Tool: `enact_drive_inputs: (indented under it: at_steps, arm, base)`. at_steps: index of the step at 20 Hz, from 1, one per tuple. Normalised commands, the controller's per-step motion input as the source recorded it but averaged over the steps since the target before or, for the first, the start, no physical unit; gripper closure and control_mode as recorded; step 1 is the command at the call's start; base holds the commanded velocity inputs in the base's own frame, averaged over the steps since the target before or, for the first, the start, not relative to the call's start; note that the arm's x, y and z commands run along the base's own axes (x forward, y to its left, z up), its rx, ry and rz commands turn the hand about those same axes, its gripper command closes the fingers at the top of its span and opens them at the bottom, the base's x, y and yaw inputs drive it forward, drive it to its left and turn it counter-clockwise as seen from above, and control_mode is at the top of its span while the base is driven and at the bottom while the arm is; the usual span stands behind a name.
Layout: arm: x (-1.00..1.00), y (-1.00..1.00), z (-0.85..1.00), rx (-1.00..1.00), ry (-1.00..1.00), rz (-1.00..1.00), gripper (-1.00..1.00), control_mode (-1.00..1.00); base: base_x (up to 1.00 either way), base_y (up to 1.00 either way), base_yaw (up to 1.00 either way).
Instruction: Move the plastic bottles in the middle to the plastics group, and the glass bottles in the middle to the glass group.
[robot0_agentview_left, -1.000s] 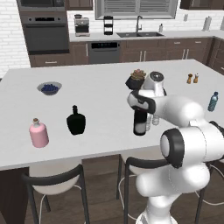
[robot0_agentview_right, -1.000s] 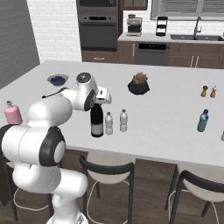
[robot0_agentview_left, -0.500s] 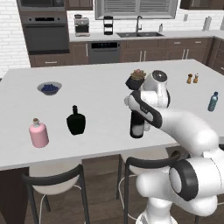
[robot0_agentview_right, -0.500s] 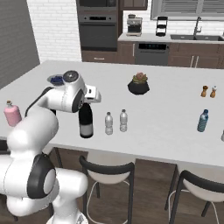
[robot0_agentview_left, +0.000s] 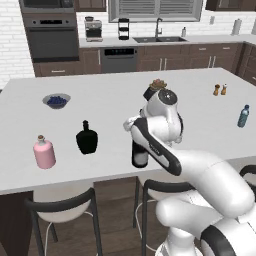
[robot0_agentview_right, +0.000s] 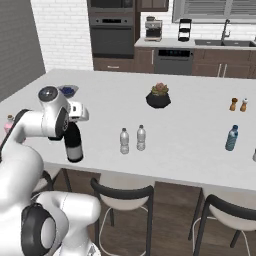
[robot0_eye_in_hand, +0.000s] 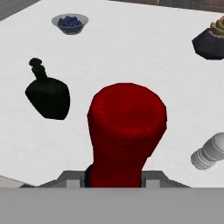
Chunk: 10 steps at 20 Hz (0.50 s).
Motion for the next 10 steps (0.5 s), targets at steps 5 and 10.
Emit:
enact_drive_inputs:
  at_steps: [5,10]
  arm:
    - [0.01,1.0,0.36,0.0,-0.03,0.0,1.0,-1.0]
    - [0.0,1.0,0.15,-0.01,0.0,0.01,1.0,-1.0]
  base:
    - [0.0,0.0,0.0]
    - [0.0,0.0,0.0]
